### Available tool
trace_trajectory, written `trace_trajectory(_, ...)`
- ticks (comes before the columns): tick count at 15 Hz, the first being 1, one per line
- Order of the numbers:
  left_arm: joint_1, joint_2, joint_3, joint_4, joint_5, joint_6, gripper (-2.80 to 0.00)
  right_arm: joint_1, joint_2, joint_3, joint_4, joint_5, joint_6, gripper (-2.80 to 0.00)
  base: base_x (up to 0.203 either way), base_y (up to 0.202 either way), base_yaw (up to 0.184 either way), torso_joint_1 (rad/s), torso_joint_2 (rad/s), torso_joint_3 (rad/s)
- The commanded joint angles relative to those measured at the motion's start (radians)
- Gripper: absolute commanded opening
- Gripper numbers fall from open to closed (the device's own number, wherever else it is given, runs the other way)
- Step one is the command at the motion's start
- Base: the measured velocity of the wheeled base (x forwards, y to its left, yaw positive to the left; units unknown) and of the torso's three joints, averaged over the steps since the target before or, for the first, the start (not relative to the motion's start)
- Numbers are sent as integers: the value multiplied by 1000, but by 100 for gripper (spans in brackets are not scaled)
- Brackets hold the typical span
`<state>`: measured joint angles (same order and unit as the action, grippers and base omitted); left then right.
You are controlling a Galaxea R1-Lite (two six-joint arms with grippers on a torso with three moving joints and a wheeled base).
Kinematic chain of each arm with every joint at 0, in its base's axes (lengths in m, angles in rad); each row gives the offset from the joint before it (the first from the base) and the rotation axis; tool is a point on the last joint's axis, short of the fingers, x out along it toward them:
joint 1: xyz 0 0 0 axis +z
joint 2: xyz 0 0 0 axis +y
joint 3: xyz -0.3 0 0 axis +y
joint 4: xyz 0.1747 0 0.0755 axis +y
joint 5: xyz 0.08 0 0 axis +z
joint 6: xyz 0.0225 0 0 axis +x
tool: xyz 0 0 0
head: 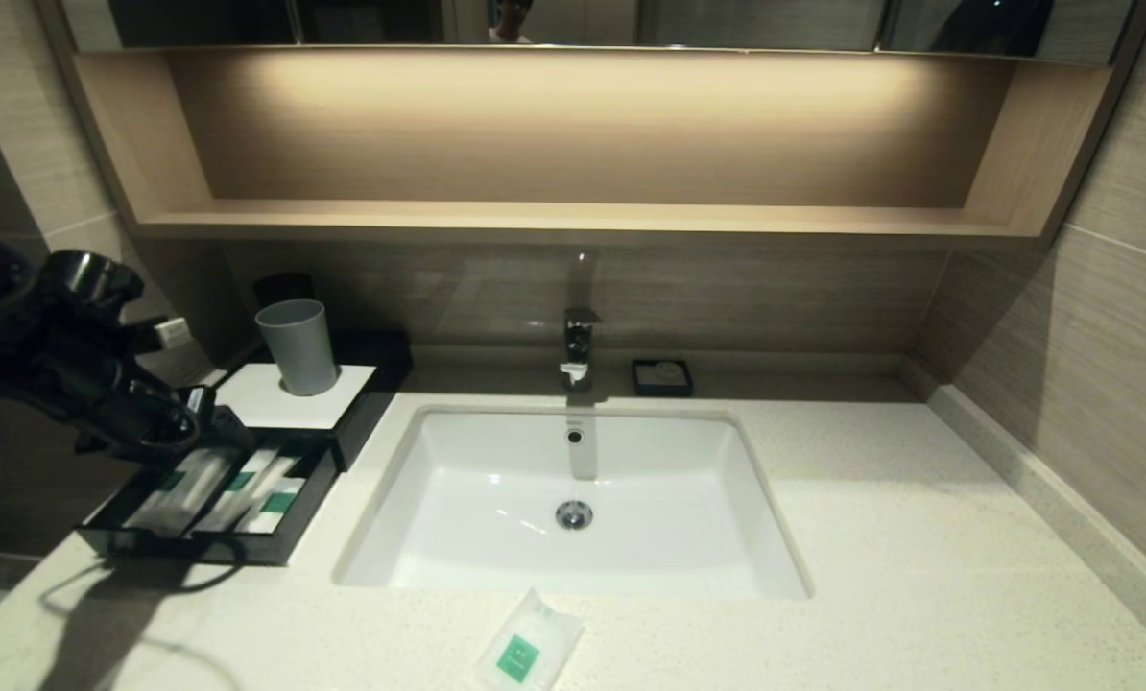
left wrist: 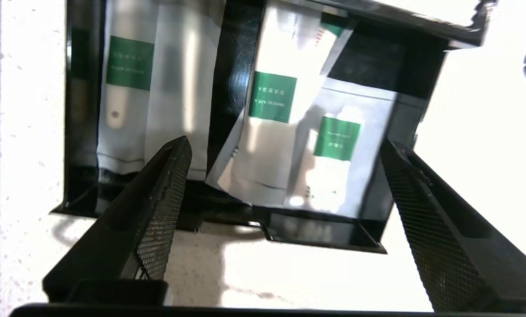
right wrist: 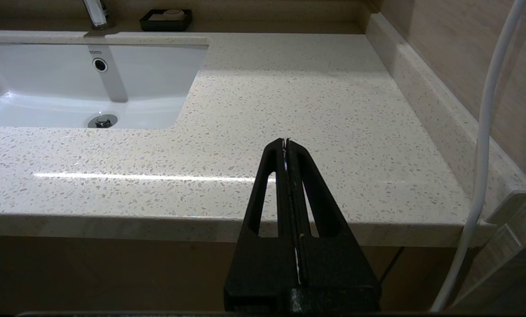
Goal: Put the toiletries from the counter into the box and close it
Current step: Place the bathroom toiletry into the drawer, then pick up the bathroom toiletry
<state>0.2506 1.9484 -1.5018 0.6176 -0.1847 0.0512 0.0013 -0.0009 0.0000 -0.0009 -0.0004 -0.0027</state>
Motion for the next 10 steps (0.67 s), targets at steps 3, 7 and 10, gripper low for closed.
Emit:
trace_trajectory(3,-8,-137,58,1,-74,2,-280,0,1,2,0,0,0,-280,0,0,0,0,0,0)
trace_trajectory(7,-80,-220,151,2,-144,26,-280,0,0,2,0,0,1,-280,0,0,0,0,0,0)
trace_trajectory(10,-165,-269,216,2,-142,27,-280,0,1,2,0,0,0,-280,0,0,0,0,0,0)
